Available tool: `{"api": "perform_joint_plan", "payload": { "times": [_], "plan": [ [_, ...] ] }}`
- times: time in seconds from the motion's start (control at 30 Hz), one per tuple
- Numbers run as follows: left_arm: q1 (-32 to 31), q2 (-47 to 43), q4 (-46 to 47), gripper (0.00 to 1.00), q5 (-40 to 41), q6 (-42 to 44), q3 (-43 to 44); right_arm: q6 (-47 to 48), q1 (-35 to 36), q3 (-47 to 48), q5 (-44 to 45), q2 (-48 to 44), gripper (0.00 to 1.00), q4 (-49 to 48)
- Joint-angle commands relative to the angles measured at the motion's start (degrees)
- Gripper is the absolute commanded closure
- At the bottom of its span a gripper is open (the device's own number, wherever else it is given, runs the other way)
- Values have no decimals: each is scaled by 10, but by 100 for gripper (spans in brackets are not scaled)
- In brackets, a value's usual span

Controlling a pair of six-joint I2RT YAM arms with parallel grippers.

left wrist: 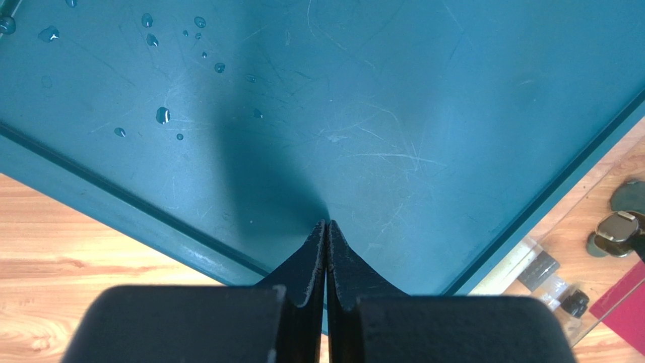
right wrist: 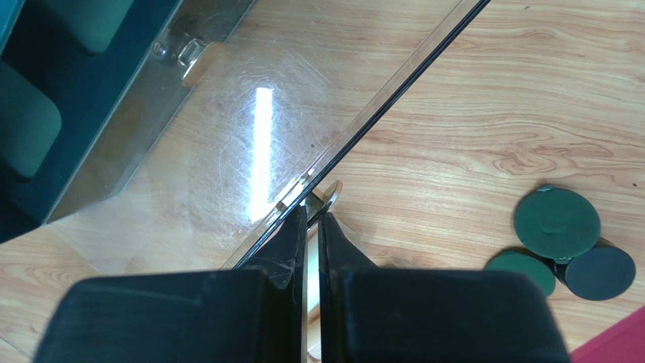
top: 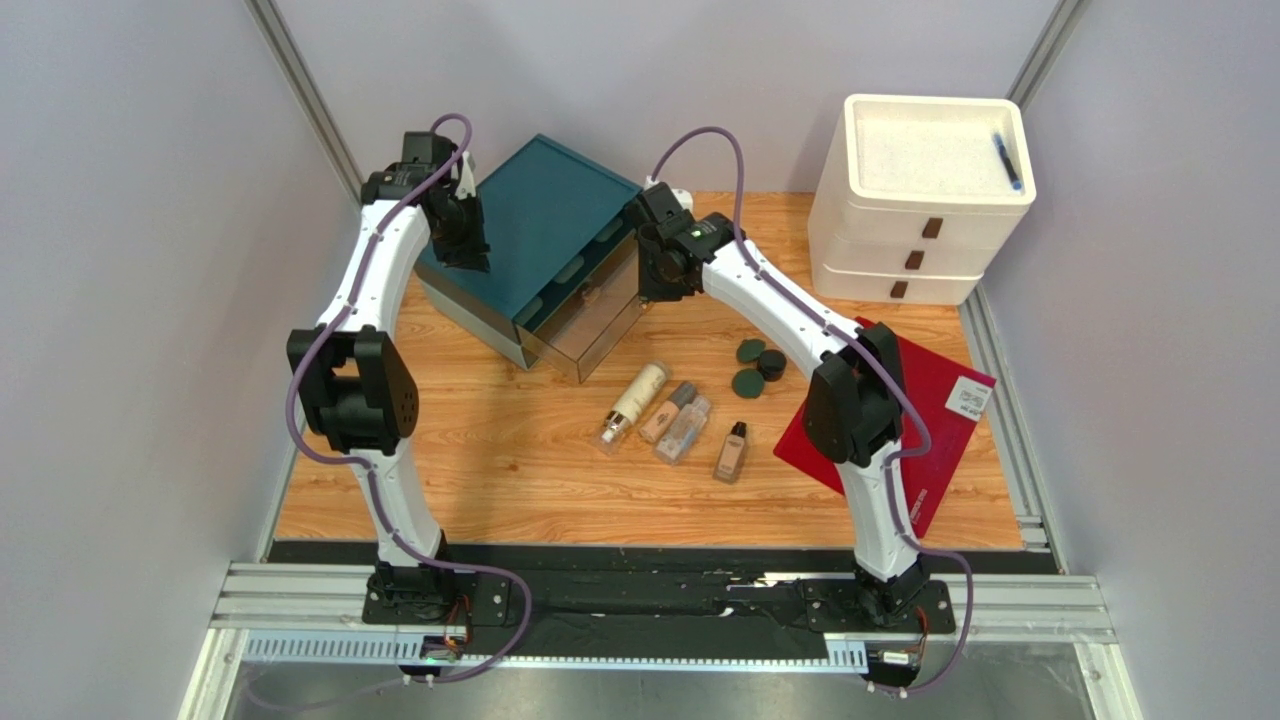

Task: Organize the makeup

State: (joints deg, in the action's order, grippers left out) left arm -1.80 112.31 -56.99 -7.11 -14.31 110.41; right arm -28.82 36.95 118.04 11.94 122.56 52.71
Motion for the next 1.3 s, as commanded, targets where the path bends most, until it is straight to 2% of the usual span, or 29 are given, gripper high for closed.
{"api": "perform_joint_plan", "payload": {
  "times": [0.0,0.13,0.23,0.27,0.33,0.37,0.47,0.57,0.73,0.93,1.07,1.27],
  "plan": [
    [7,39,-87,100,62,8,-42,33,-15,-15,90,-27,100,111],
    [7,30,-88,100,54,10,-32,32,-15,-18,80,-75,93,77],
    [7,26,-95,100,47,14,-18,37,-15,-25,54,-118,80,57],
    [7,23,-97,100,45,16,-14,34,-15,-32,47,-131,60,54],
    [7,19,-100,100,41,18,-9,29,-16,-48,35,-165,47,46],
    [7,14,-101,100,40,20,-8,23,-17,-71,24,-174,37,43],
    [7,5,-102,100,34,20,-12,6,-16,-112,5,-208,31,42],
    [7,-7,-101,100,27,24,-26,-25,-21,-199,-17,-236,30,50],
    [5,-28,-93,100,25,27,-67,-82,-26,-292,-39,-247,33,127],
    [4,-41,-77,100,8,31,-114,-135,-28,-419,-100,-248,34,129],
    [3,-50,-69,100,4,35,-132,-153,-28,-456,-144,-228,34,94],
    [3,-53,-73,100,8,45,-140,-161,-28,-460,-171,-186,37,42]
  ]
}}
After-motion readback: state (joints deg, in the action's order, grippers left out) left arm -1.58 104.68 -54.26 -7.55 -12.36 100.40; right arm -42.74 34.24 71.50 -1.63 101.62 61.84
